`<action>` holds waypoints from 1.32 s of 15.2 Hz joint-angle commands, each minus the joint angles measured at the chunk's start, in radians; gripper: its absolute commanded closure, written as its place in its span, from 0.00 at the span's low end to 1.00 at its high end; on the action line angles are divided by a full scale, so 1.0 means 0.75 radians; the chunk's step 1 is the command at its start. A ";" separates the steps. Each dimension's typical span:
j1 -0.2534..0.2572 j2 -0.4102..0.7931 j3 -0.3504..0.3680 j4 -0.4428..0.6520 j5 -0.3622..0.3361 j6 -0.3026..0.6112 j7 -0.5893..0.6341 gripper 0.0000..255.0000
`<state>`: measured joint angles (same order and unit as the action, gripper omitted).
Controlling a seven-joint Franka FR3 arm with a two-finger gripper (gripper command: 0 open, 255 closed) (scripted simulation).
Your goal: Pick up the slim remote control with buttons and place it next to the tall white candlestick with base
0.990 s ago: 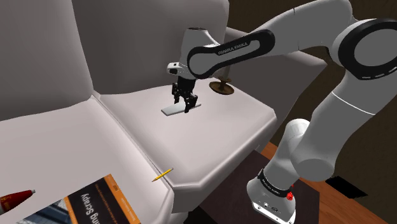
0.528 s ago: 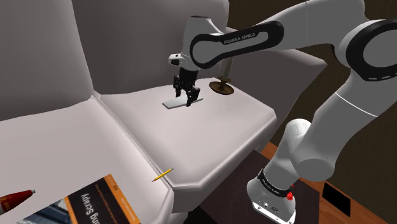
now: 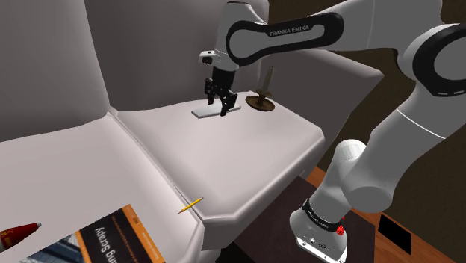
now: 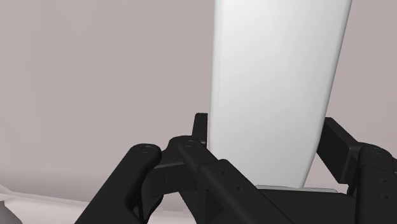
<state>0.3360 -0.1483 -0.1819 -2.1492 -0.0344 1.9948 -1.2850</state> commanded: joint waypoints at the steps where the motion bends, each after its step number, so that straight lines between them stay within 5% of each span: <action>1: 0.000 -0.009 0.001 0.031 -0.001 -0.039 0.000 1.00; 20: 0.004 -0.035 0.008 0.345 -0.001 -0.380 0.000 1.00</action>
<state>0.3390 -0.1748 -0.1755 -1.9063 -0.0353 1.7258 -1.2838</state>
